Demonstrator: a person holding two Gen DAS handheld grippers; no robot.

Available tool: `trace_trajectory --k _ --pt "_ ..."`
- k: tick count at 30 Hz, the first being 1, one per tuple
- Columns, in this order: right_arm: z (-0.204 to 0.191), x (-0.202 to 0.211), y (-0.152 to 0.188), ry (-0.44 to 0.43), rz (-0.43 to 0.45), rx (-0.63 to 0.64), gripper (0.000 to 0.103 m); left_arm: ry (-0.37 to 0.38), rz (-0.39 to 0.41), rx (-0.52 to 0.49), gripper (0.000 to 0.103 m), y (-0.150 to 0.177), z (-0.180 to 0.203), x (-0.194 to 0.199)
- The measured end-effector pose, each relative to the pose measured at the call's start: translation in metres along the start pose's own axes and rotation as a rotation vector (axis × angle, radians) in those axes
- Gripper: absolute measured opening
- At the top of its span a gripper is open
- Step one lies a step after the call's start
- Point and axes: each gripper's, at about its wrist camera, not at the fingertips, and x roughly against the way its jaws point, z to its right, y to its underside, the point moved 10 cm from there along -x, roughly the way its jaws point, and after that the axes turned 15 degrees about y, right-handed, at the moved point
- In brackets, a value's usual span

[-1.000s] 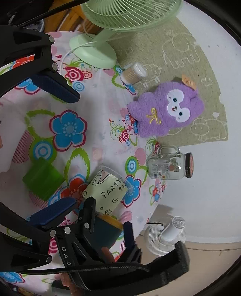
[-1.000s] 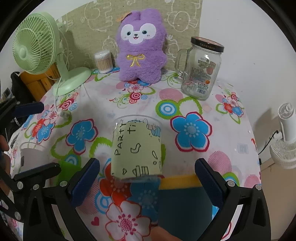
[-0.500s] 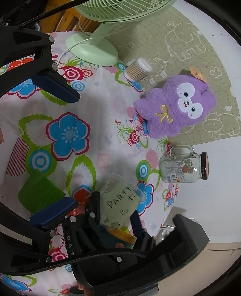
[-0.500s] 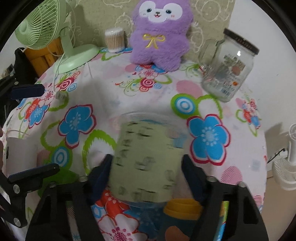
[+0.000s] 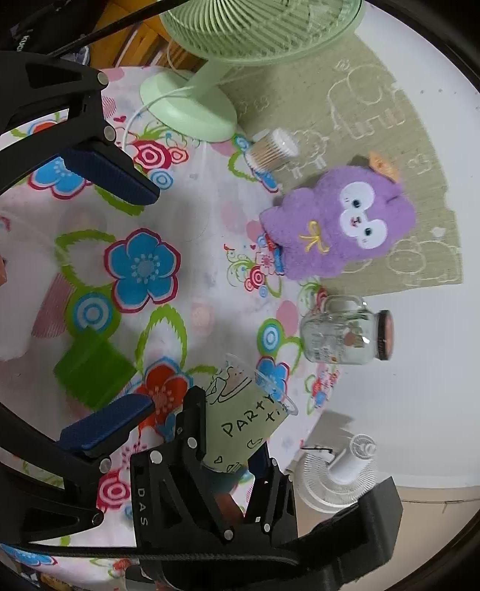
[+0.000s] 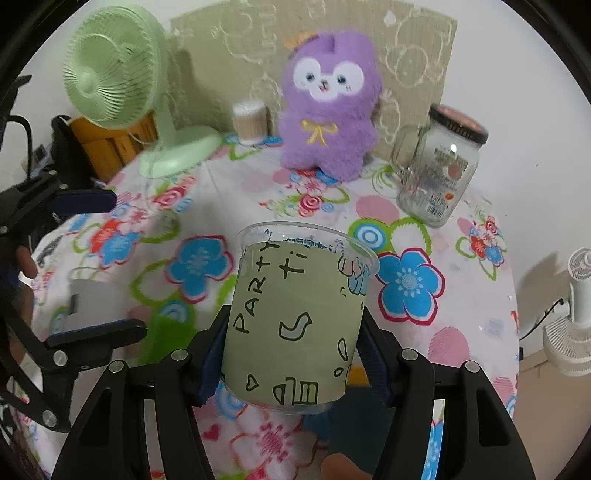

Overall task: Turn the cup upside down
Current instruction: 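Lift the cup with the right gripper and stand it upright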

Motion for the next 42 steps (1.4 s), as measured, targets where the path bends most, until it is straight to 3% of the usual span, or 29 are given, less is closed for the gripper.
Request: trace_trajectory --k 10,18,23,28,35,42 --pt "-0.021 0.071 0.034 -0.032 0.052 0.043 0.066 0.033 0.060 0.005 0.103 0.022 0.049 0.049" --pt "-0.048 0.115 0.086 -0.082 0.046 0.046 0.066 0.046 0.070 0.018 0.103 0.060 0.094 0.083" --pt "-0.069 0.126 0.124 -0.118 0.004 0.052 0.066 0.051 0.060 0.060 0.103 0.097 0.120 0.096" --pt "-0.083 0.134 0.160 -0.101 -0.028 0.051 0.066 0.058 0.012 0.073 0.103 0.136 0.140 0.097" --pt "-0.081 0.137 0.197 -0.064 -0.061 0.034 0.066 0.060 -0.041 0.017 0.103 0.168 0.160 0.097" --pt "-0.074 0.125 0.219 -0.020 -0.096 0.037 0.066 0.068 -0.080 0.027 0.103 0.196 0.173 0.085"
